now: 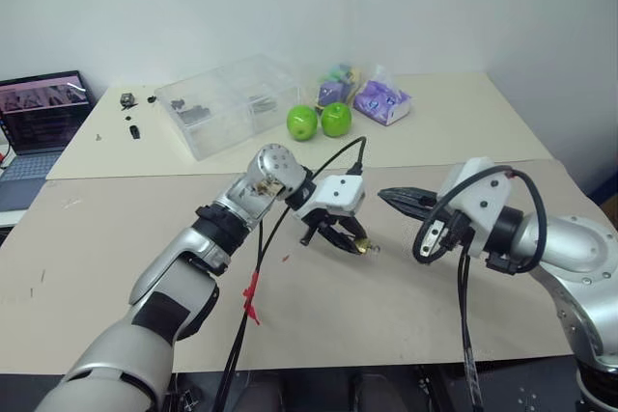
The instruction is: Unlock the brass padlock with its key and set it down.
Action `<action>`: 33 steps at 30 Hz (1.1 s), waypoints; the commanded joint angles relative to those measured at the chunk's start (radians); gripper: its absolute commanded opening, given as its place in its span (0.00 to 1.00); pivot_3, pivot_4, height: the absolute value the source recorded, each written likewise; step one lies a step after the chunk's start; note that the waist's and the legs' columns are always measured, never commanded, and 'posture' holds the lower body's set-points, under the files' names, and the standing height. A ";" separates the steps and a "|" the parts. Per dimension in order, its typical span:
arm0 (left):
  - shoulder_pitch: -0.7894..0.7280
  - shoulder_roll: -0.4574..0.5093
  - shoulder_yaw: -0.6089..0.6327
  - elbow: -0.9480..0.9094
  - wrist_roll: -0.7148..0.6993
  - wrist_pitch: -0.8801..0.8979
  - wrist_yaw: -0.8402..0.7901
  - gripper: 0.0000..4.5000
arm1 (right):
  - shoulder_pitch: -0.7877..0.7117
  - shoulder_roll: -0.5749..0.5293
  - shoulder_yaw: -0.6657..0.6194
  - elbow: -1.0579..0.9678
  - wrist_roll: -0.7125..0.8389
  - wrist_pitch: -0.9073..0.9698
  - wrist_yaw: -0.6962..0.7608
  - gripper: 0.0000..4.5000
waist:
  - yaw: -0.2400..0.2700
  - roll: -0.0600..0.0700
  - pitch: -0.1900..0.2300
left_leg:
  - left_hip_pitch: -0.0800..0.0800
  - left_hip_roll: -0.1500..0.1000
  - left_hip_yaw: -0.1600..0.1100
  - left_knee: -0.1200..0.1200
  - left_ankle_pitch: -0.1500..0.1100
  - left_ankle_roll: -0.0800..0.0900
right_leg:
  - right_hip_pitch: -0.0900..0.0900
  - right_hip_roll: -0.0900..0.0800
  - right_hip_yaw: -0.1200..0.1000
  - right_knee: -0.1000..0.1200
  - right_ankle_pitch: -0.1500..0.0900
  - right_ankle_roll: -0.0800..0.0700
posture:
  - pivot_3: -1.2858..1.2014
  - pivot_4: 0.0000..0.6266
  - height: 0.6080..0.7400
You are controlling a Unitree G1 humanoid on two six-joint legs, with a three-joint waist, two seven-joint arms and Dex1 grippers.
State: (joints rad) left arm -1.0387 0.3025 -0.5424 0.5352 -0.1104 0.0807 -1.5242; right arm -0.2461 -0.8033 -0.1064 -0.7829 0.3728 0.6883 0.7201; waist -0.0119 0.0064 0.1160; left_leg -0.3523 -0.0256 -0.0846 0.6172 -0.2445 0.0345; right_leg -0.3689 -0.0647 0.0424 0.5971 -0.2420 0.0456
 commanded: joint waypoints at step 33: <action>-0.114 0.033 0.075 -0.083 -0.315 0.684 -0.090 0.21 | 0.204 -0.132 -0.005 0.097 -0.381 -0.676 0.070 0.91 | -0.004 -0.002 0.001 | 0.000 0.006 0.001 0.009 -0.006 0.009 | 0.000 0.007 0.002 0.005 -0.001 -0.001 | 0.52 0.24 1.00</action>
State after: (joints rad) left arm -1.1338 0.3332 -0.4643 0.4875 -0.4001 0.7690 -1.6057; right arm -0.0115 -0.9387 -0.1081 -0.6416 -0.0162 0.0011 0.7893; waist -0.0160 0.0044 0.1172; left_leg -0.3520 -0.0200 -0.0831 0.6259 -0.2501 0.0439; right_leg -0.3690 -0.0578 0.0441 0.6021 -0.2434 0.0448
